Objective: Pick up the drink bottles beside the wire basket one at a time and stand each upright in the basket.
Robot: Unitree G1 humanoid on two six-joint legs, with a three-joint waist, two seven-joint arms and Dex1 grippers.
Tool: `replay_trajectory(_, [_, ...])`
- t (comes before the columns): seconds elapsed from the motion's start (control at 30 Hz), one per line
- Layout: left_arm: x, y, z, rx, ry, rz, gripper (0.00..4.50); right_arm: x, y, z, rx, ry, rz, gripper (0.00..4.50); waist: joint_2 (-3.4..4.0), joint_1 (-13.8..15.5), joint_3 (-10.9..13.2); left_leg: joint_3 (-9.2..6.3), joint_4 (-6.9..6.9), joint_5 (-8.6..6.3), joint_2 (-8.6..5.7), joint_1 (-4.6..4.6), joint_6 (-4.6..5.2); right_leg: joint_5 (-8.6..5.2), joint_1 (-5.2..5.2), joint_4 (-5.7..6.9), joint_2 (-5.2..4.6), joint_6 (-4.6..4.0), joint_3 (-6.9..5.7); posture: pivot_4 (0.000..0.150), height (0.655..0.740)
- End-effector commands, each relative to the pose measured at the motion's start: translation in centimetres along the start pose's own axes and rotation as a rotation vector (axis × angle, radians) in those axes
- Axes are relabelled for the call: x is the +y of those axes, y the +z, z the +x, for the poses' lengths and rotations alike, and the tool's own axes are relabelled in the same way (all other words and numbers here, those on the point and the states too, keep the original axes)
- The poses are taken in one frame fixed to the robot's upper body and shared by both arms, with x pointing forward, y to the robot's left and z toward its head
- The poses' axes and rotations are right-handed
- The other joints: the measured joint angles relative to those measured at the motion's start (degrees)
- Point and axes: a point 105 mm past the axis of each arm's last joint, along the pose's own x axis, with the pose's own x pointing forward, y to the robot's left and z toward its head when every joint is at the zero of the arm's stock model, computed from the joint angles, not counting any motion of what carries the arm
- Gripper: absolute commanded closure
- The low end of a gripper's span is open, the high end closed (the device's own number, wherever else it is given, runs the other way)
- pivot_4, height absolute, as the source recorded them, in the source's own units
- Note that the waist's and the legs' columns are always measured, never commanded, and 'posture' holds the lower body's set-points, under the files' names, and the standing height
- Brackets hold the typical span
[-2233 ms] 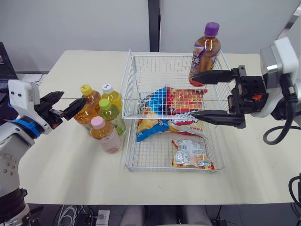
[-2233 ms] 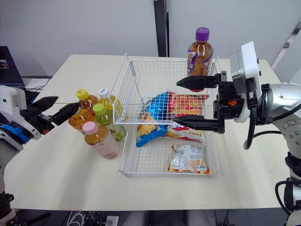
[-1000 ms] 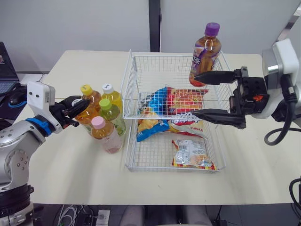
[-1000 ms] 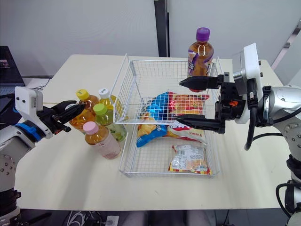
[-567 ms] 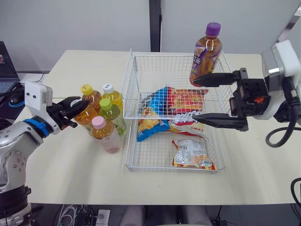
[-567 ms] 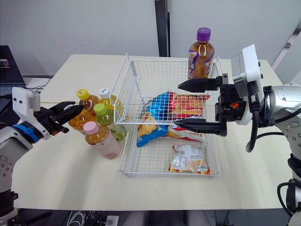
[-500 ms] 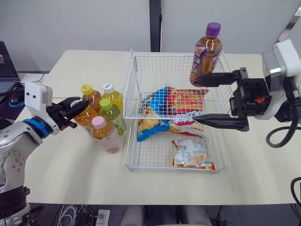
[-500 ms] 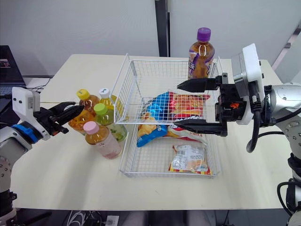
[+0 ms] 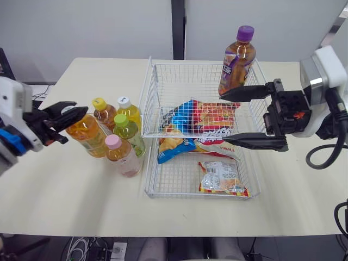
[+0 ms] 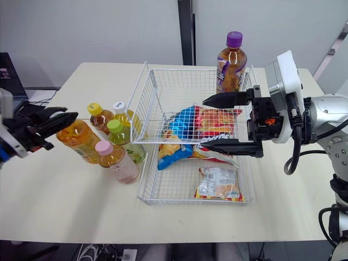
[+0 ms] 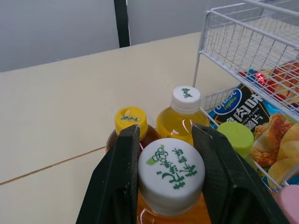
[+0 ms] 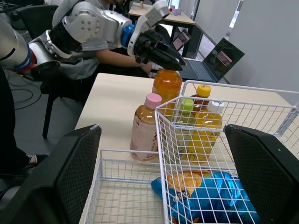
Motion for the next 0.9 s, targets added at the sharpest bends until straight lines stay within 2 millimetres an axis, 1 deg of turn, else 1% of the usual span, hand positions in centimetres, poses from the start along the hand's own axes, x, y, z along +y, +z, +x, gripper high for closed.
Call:
replay_trajectory(0.03, [0.3,4.3,-2.3,-0.070,-0.010,0.086,3.14,0.0,0.9,-0.1,-0.013,0.001,-0.056,0.00,0.00,-0.2,0.0,-0.01,0.00,0.00,0.00,0.00,0.00,0.00,0.00,0.00,0.00,0.00,-0.01,0.150,0.7400])
replay_trajectory(0.2, [1.3,8.8,-4.0,-0.109,-0.022,0.134,3.14,-0.3,1.0,-0.2,-0.017,-0.005,-0.063,0.00,0.02,-0.4,0.0,-0.01,-0.02,0.00,0.00,0.00,0.00,-0.01,0.00,0.00,0.05,0.00,-0.05,0.150,0.7400])
replay_trajectory(0.23, [1.3,9.5,-4.2,-0.112,-0.028,0.142,3.14,-0.3,1.0,-0.2,-0.018,-0.006,-0.064,0.00,0.01,-0.5,0.0,0.00,-0.02,0.00,0.00,0.00,0.00,-0.01,-0.01,-0.01,0.06,0.00,-0.06,0.150,0.7400])
replay_trajectory(0.33, [1.2,12.0,-4.6,-0.149,-0.069,0.157,3.14,-0.4,1.1,-0.2,-0.021,-0.012,-0.070,0.00,0.02,-0.8,0.0,0.04,-0.06,0.00,-0.03,0.00,0.00,-0.01,-0.02,-0.03,0.14,0.01,-0.04,0.150,0.7400])
replay_trajectory(0.4, [0.7,13.7,-4.5,-0.187,-0.115,0.165,3.14,-0.5,1.1,-0.3,-0.021,-0.019,-0.074,0.00,0.02,-0.9,0.0,0.05,-0.14,0.00,-0.02,0.01,0.00,-0.01,-0.02,-0.05,0.16,0.01,-0.03,0.150,0.7400])
replay_trajectory(0.47, [0.0,15.0,-4.0,-0.219,-0.176,0.164,3.14,-0.6,1.1,-0.4,-0.020,-0.032,-0.078,0.00,0.02,-0.8,0.0,0.05,-0.16,0.01,-0.03,0.01,0.00,-0.01,-0.04,-0.04,0.16,0.01,-0.05,0.150,0.7400])
replay_trajectory(0.57, [-1.1,16.8,-2.8,-0.262,-0.270,0.173,3.14,-0.8,1.2,-0.6,-0.014,-0.054,-0.084,0.00,-0.01,-0.8,0.1,0.08,-0.17,0.01,-0.03,-0.01,0.00,-0.01,-0.03,-0.01,0.27,0.01,-0.05,0.150,0.7400])
replay_trajectory(0.63, [-1.8,18.3,-1.8,-0.301,-0.327,0.184,3.14,-0.9,1.1,-0.9,-0.006,-0.073,-0.086,0.00,-0.01,-0.8,0.1,0.16,-0.13,0.01,-0.05,-0.04,0.00,-0.02,-0.03,0.02,0.30,0.02,-0.07,0.150,0.7400])
replay_trajectory(0.8, [-3.7,21.3,0.8,-0.351,-0.457,0.212,3.14,-1.0,1.2,-1.6,0.014,-0.131,-0.091,0.00,-0.02,-1.0,0.1,0.23,-0.01,0.01,-0.04,-0.11,0.00,-0.03,-0.03,0.05,0.42,0.03,-0.04,0.150,0.7400])
replay_trajectory(0.9, [-5.3,22.5,2.7,-0.364,-0.555,0.218,3.14,-1.1,1.3,-2.1,0.025,-0.172,-0.096,0.00,-0.01,-1.0,0.1,0.23,0.02,0.01,-0.01,-0.14,0.00,-0.03,-0.07,0.07,0.45,0.03,-0.04,0.150,0.7400])
